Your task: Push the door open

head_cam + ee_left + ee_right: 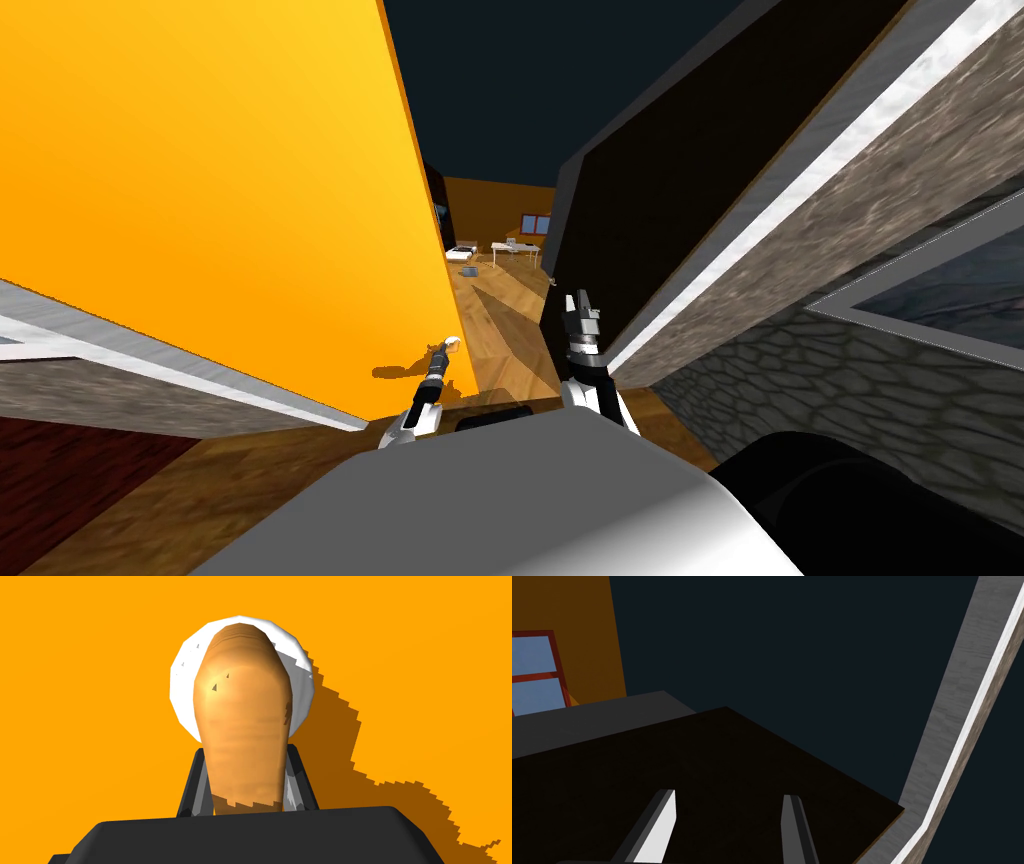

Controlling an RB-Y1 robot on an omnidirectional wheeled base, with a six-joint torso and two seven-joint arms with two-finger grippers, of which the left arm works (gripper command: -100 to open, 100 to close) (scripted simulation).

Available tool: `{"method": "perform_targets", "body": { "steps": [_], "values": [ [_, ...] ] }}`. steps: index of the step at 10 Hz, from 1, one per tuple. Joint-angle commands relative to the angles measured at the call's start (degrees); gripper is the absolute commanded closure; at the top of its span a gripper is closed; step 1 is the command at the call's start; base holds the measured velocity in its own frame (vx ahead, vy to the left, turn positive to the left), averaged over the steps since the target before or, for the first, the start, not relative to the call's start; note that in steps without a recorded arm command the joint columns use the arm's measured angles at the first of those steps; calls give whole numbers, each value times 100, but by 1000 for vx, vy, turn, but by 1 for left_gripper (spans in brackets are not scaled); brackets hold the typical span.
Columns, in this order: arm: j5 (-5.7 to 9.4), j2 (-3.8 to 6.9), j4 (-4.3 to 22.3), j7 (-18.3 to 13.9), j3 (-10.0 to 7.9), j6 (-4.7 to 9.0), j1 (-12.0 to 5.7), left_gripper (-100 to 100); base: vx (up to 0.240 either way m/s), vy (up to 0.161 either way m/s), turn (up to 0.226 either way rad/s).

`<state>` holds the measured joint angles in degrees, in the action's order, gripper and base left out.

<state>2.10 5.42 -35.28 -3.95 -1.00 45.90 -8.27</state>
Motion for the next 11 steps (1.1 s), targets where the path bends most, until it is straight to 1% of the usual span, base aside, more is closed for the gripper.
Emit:
{"method": "perform_targets", "body": {
  "steps": [1, 2, 3, 8, 11],
  "values": [
    [54, 51, -124, 36, -112, -25, 48, 100, 168, -59, 51],
    [54, 51, -124, 36, -112, -25, 48, 100, 116, -28, 27],
    [101, 63, -113, 69, -200, -25, 48, 100, 153, -56, 20],
    [278, 106, -71, 193, -533, -21, 48, 100, 197, -71, 66],
    [389, 130, -44, 271, -741, -20, 48, 100, 190, -87, 77]
  ]
}}
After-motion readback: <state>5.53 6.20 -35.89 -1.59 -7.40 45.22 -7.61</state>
